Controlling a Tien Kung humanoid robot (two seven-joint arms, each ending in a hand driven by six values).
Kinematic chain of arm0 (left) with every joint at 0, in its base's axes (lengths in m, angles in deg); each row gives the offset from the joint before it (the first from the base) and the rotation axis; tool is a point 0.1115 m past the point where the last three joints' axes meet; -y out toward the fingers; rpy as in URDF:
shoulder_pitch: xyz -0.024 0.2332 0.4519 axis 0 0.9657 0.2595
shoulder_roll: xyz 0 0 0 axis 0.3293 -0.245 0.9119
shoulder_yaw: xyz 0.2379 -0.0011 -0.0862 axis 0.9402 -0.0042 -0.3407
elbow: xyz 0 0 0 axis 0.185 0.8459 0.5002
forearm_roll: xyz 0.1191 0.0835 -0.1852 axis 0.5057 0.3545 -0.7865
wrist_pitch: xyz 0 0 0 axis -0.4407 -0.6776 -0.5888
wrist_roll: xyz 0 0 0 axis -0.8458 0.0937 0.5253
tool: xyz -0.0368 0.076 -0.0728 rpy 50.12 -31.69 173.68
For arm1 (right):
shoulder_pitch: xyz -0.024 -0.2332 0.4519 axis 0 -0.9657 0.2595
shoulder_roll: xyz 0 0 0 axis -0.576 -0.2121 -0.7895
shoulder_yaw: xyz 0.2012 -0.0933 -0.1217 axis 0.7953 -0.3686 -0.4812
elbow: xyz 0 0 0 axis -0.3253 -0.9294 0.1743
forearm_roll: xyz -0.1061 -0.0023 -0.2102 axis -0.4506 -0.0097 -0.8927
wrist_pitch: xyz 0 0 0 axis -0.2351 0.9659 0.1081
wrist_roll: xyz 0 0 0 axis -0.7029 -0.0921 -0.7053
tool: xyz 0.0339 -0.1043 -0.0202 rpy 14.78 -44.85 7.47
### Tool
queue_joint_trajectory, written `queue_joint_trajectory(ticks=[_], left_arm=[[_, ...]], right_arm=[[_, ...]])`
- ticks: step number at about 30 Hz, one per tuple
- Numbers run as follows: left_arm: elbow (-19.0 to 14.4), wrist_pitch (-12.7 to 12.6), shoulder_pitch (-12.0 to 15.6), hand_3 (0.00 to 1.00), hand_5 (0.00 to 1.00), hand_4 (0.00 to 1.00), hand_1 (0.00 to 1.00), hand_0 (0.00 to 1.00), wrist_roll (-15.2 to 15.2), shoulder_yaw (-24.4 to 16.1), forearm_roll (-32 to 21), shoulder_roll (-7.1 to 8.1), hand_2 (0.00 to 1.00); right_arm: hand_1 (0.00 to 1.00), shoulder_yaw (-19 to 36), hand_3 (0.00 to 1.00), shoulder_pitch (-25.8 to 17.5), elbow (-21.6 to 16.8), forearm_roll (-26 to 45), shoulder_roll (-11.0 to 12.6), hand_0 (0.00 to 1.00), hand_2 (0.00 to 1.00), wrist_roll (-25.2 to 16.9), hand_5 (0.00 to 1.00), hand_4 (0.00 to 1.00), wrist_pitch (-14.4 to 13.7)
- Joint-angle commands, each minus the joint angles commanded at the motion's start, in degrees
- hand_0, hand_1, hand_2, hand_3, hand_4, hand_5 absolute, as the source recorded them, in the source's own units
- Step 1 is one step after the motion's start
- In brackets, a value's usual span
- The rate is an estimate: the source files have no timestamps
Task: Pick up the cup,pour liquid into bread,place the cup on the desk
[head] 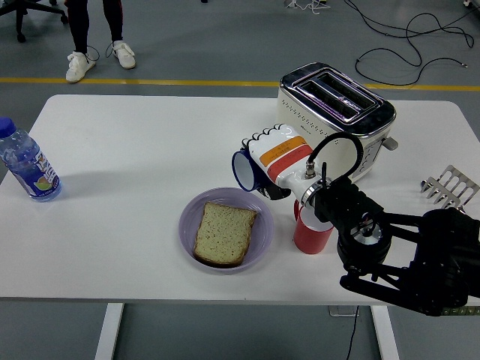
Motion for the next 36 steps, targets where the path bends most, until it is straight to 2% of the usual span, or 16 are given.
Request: queue_joint_trajectory(ticks=[9,22,28,36], left_arm=[[0.0,-0.1,0.1,0.641,0.935,0.401,0.707,0.665,0.1,-0.2,0.2,0.00,0.732],[0.0,-0.1,0.2,0.640,0.931,0.399,0.706,0.665,0.1,-0.2,0.1,-0.03,0.728],[0.0,0.0,0.2,0.638,0.928,0.398,0.706,0.664,0.1,-0.3,0.2,-0.07,0.728],[0.0,-0.1,0.3,0.634,0.919,0.399,0.706,0.665,0.1,-0.4,0.3,-0.12,0.728]], right_arm=[[0.371,-4.6,0.536,3.5,1.1,-1.7,-1.8,0.364,0.502,1.4,0.033,0.635,1.4],[0.383,-5.4,0.539,3.6,1.0,-1.2,-2.3,0.375,0.505,1.4,0.039,0.628,1.5],[0.381,-2.8,0.539,2.1,-0.2,1.9,-2.0,0.375,0.504,0.6,0.041,0.623,-1.3],[0.390,6.1,0.538,-3.2,-4.1,15.5,-0.4,0.374,0.509,-6.9,0.033,0.598,-7.2]])
